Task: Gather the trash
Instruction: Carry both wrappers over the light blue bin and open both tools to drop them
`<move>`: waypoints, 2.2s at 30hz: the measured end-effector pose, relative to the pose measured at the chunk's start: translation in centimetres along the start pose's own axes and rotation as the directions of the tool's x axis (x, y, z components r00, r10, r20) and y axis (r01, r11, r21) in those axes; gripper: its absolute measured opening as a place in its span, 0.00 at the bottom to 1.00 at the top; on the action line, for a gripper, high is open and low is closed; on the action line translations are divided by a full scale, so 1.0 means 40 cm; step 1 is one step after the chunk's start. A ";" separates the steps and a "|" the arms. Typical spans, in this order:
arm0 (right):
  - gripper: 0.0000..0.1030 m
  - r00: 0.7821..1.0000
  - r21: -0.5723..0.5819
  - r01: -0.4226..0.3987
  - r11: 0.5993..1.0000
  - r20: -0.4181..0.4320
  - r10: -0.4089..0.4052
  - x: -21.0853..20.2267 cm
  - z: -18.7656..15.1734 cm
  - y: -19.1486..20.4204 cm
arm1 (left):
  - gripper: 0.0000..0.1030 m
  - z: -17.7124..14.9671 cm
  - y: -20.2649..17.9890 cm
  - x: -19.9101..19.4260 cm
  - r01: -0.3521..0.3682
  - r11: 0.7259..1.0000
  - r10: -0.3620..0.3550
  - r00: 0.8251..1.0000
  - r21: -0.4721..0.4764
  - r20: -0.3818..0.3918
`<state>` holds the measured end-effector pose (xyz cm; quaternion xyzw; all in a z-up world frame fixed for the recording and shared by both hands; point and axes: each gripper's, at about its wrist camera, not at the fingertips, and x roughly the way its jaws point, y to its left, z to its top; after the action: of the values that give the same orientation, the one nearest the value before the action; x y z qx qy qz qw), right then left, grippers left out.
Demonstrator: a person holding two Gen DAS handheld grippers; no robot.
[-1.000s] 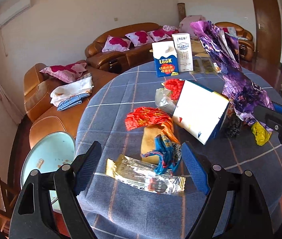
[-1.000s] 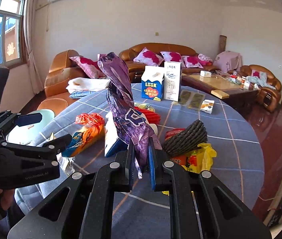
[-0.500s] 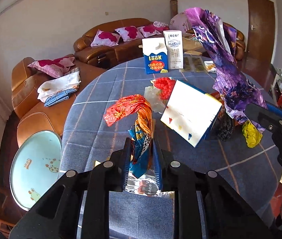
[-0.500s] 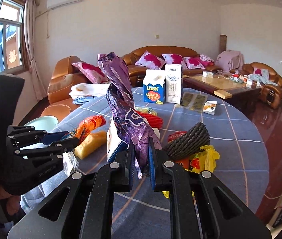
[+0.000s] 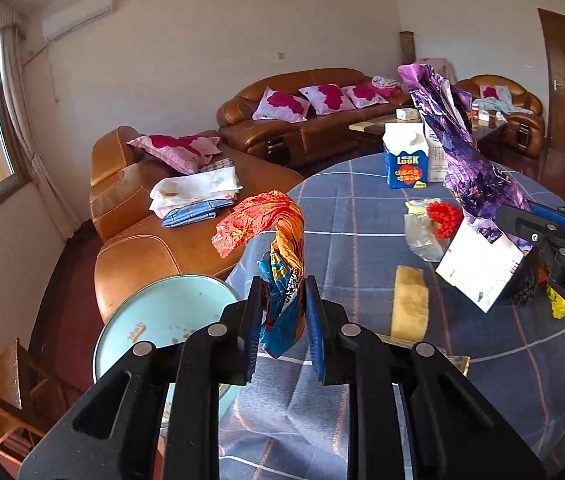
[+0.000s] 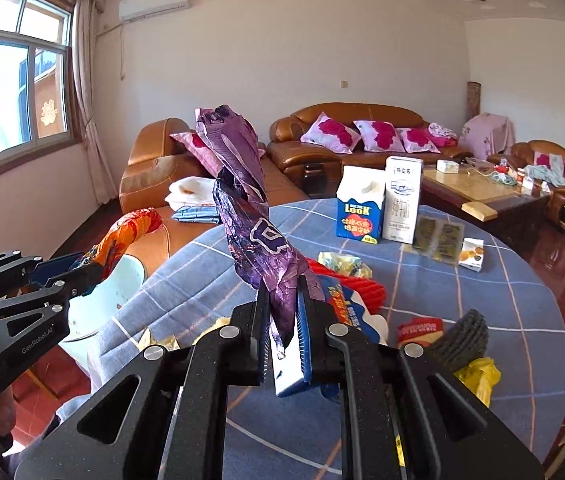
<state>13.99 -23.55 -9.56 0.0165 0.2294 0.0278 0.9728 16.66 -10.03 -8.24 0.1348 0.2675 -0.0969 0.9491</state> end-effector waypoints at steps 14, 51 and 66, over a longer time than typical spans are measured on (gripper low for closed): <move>0.12 0.997 -0.081 -0.067 0.994 -0.032 0.065 0.129 0.045 0.130 | 0.20 -0.027 0.154 0.008 -0.152 0.987 0.152 0.988 -0.052 -0.014; 0.12 0.985 -0.218 -0.158 0.963 -0.103 0.138 0.311 0.064 0.298 | 0.20 -0.064 0.324 0.078 -0.368 0.929 0.361 0.924 -0.042 -0.123; 0.12 0.977 -0.316 -0.200 0.927 -0.139 0.163 0.319 0.050 0.354 | 0.20 -0.069 0.325 0.095 -0.362 0.932 0.356 0.923 -0.019 -0.148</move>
<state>25.61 -8.66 -12.81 -0.1262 0.2722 0.1564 0.9410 21.86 2.67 -9.87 0.1660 0.3072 0.0946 0.9323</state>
